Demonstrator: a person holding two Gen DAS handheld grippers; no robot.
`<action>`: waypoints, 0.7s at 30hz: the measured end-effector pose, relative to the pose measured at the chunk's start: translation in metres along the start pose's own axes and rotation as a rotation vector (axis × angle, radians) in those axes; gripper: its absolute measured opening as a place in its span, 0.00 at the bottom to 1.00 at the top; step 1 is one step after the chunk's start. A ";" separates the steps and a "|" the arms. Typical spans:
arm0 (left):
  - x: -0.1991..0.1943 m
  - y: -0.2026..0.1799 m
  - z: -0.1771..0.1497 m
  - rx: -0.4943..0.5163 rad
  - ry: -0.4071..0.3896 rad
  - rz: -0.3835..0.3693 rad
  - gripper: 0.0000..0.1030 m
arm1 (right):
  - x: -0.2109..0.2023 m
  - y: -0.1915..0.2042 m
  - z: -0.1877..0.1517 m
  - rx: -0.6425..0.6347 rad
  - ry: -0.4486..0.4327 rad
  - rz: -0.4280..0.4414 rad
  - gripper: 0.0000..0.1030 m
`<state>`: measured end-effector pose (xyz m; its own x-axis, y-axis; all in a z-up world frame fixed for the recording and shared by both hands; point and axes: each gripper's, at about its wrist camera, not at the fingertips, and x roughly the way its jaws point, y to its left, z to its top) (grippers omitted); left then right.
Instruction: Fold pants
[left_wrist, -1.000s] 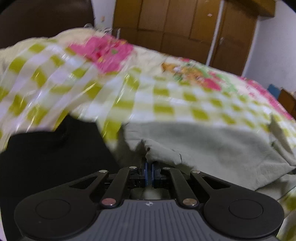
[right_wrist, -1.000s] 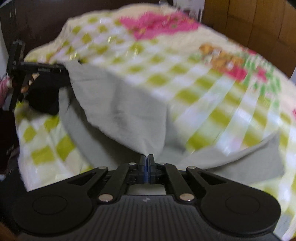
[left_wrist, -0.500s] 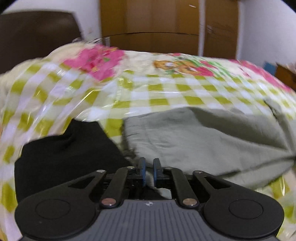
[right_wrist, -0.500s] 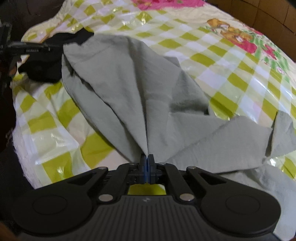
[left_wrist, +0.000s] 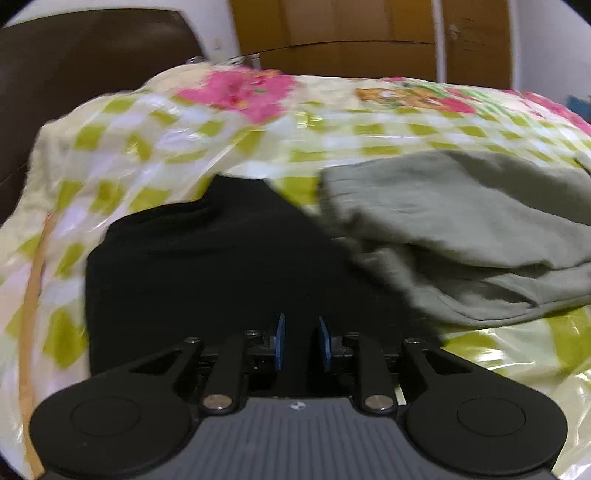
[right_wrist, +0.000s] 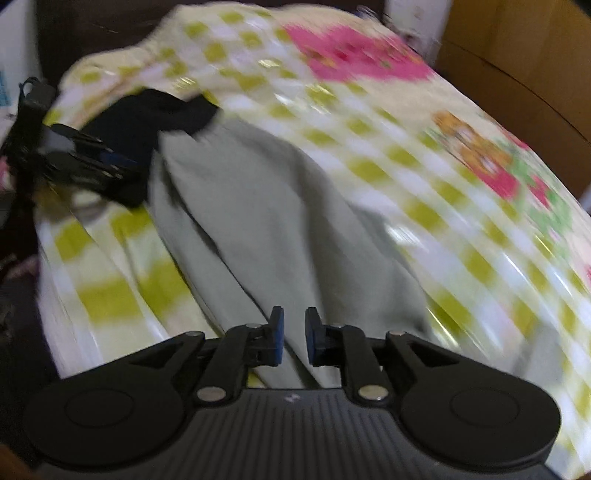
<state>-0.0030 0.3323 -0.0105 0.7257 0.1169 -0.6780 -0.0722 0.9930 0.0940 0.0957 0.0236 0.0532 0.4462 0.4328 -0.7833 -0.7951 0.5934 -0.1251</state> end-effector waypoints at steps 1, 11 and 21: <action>-0.004 0.008 0.000 -0.041 -0.004 -0.016 0.35 | 0.013 0.010 0.009 -0.023 -0.023 0.015 0.25; -0.021 0.010 -0.004 -0.051 -0.032 -0.078 0.36 | 0.124 0.098 0.081 -0.321 -0.181 0.013 0.37; -0.018 -0.023 0.016 -0.017 -0.141 -0.247 0.38 | 0.095 0.039 0.102 0.097 -0.202 0.078 0.02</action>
<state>-0.0038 0.3066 0.0114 0.8109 -0.1314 -0.5703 0.1080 0.9913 -0.0748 0.1491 0.1574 0.0357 0.4659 0.6012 -0.6493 -0.7916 0.6110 -0.0022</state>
